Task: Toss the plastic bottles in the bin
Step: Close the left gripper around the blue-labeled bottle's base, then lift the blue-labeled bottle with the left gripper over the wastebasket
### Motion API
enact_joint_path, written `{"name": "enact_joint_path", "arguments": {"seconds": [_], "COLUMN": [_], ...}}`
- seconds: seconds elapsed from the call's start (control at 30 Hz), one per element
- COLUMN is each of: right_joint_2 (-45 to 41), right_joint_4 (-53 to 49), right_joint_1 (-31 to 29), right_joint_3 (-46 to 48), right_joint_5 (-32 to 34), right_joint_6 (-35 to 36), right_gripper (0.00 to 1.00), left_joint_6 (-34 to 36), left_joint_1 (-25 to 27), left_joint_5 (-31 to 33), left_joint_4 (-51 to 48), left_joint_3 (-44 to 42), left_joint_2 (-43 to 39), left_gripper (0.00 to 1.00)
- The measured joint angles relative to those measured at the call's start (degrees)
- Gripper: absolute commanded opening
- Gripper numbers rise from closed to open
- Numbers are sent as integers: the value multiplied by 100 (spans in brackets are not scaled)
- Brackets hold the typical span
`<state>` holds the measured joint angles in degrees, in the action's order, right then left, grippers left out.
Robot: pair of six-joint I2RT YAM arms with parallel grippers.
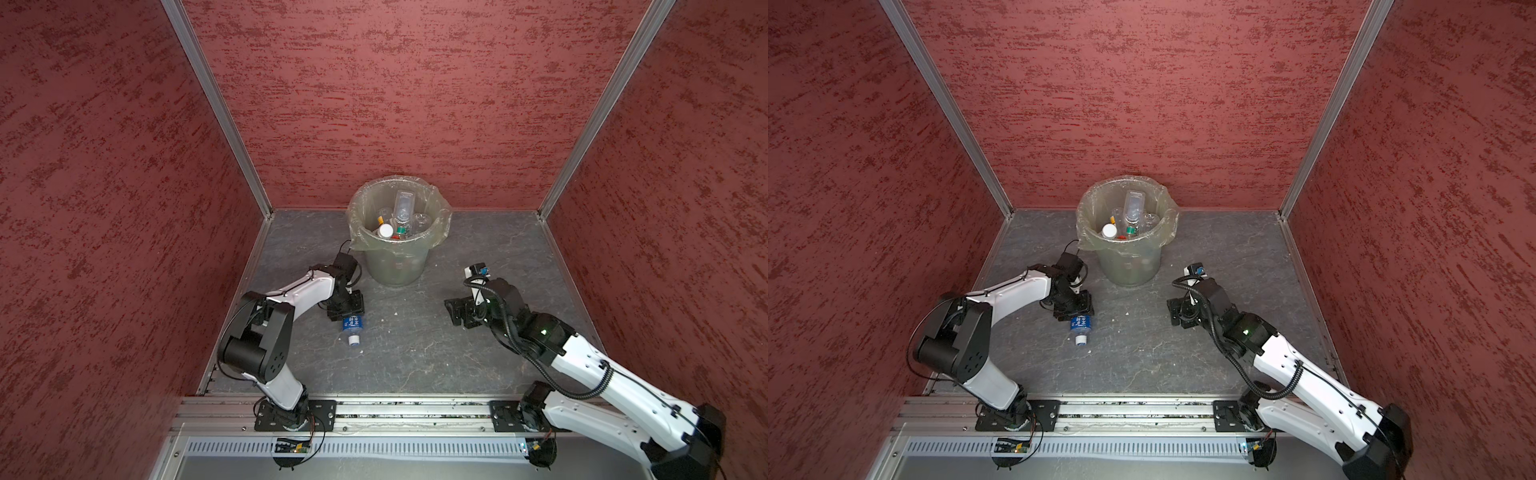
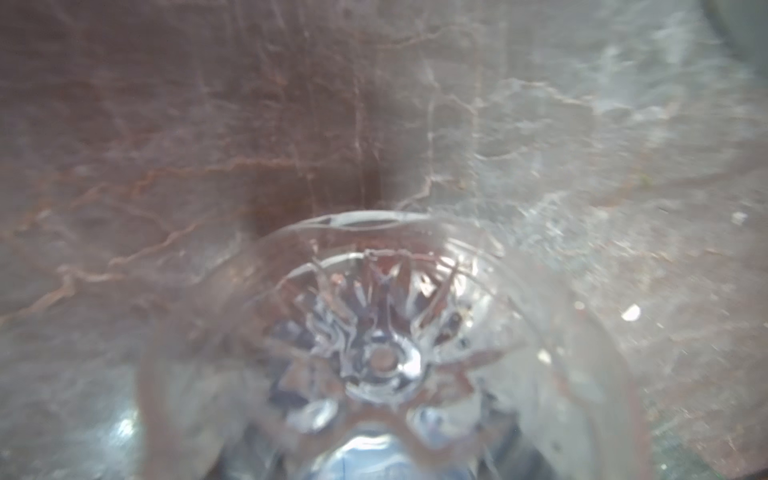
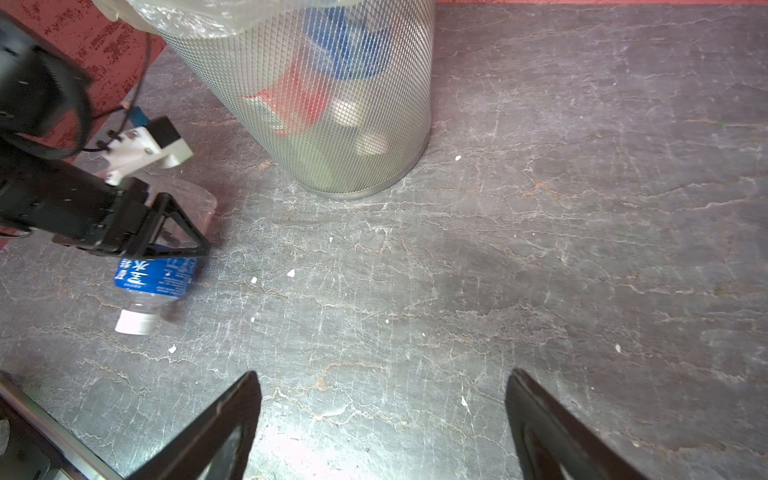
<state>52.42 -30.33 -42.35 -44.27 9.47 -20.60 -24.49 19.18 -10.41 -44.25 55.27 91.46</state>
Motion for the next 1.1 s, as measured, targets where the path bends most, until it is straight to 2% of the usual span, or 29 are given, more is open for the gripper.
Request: {"name": "enact_joint_path", "arguments": {"seconds": [0.4,0.73,1.1], "right_joint_2": [0,2,20], "right_joint_4": [0,2,17], "right_joint_1": [0,0,0], "right_joint_3": [0,0,0], "right_joint_5": [0,0,-22], "right_joint_6": [0,0,4], "right_gripper": [92,92,93], "left_joint_6": [-74,-92,-122], "left_joint_1": [-59,31,446], "left_joint_5": [39,315,763], "left_joint_4": [133,98,-111], "left_joint_3": [-544,-857,-879], "left_joint_2": [-2048,-4127,-5416], "left_gripper": [33,33,33]}}
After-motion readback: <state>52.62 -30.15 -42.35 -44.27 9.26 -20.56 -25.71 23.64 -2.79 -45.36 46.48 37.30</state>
